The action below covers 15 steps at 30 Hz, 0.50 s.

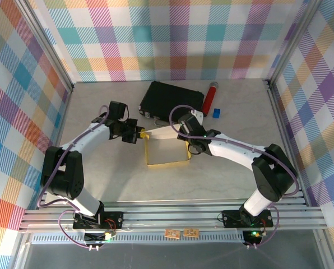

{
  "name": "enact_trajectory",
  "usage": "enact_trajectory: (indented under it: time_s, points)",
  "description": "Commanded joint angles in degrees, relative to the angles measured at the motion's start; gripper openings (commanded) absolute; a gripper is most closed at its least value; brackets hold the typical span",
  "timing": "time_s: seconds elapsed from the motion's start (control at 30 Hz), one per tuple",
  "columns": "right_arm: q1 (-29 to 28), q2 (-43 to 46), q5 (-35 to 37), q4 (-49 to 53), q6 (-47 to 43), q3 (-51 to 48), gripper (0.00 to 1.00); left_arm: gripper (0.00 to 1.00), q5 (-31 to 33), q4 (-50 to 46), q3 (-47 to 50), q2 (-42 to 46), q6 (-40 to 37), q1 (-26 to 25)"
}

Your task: Fold the paper box

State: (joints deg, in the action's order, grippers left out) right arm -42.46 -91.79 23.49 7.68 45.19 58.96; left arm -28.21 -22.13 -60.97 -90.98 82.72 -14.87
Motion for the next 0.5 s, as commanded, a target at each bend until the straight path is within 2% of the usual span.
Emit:
enact_trajectory:
  time_s: [0.0,0.1,0.3,0.47]
  points:
    - [-0.8,2.3,-6.9,1.4,6.3,-1.6,0.12,0.00,-1.9,3.1,3.6,2.9,-6.6,-0.2]
    - [-0.8,3.8,-8.2,0.7,7.3,-4.6,0.13,0.00,-1.1,4.0,6.1,4.2,-8.8,-0.3]
    - [-0.8,8.1,-10.3,0.8,7.4,-9.7,0.22,0.00,1.2,2.0,7.3,6.4,-12.9,-0.8]
    - [-0.8,12.5,-12.8,4.8,7.7,-11.4,0.39,0.00,5.3,-3.4,6.1,7.3,-19.0,-2.4]
